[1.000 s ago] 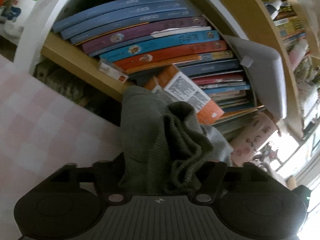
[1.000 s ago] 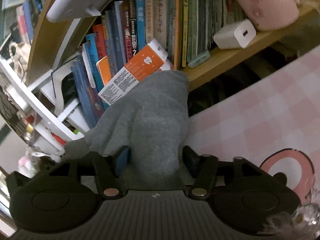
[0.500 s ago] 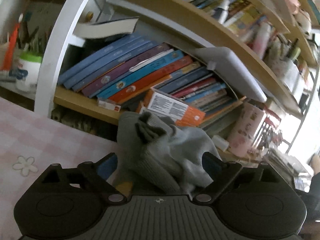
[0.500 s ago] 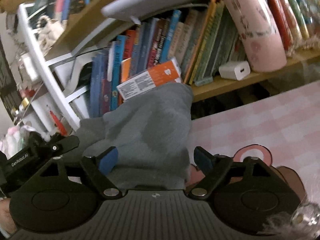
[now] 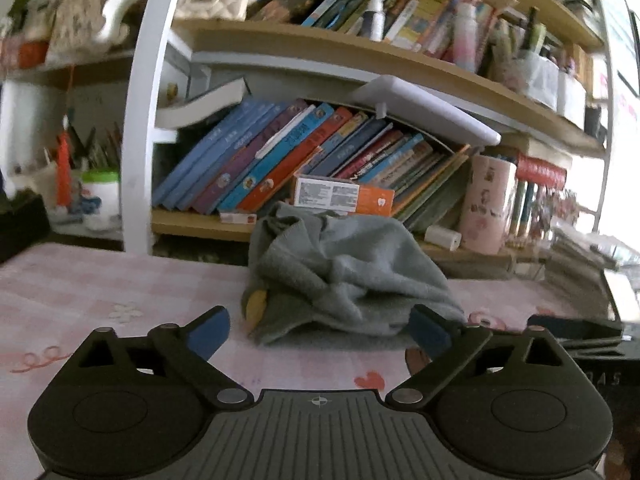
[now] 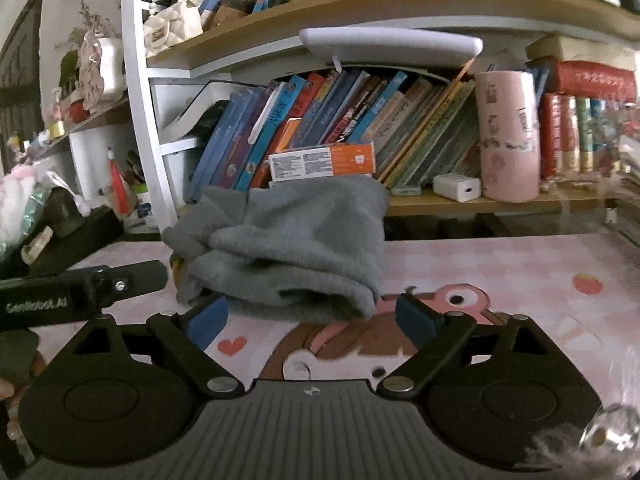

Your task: Fold clothes

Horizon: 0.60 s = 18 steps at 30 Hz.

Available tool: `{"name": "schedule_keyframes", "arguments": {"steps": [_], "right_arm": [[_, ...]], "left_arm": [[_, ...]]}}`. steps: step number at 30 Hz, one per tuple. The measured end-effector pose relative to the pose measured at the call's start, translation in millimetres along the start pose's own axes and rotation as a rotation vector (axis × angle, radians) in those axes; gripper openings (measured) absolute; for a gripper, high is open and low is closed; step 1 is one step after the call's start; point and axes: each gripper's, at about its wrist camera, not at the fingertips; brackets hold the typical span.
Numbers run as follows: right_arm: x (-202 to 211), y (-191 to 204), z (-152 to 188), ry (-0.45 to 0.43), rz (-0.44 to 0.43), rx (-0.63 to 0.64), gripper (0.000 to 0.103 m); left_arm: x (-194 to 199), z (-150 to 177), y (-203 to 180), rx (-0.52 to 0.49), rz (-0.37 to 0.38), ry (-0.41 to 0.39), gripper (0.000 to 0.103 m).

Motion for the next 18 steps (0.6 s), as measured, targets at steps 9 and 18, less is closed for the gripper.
{"name": "schedule_keyframes", "arguments": {"steps": [9,18], "right_arm": [[33.8,22.5,15.0,-0.039,0.073,0.098,0.103],[41.2,23.5,15.6,-0.052,0.102,0.085,0.103]], "left_arm": [[36.2,13.1,-5.7,-0.035,-0.054,-0.032,0.103],[36.3,14.8,-6.7,-0.037,-0.085,-0.019,0.103]]}}
Point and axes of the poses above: each gripper's, at about its wrist camera, not at the fingertips, and x roughly against the way its jaws point, y to its left, z to its underside, and after that the axes turned 3 degrees about -z, right-handed
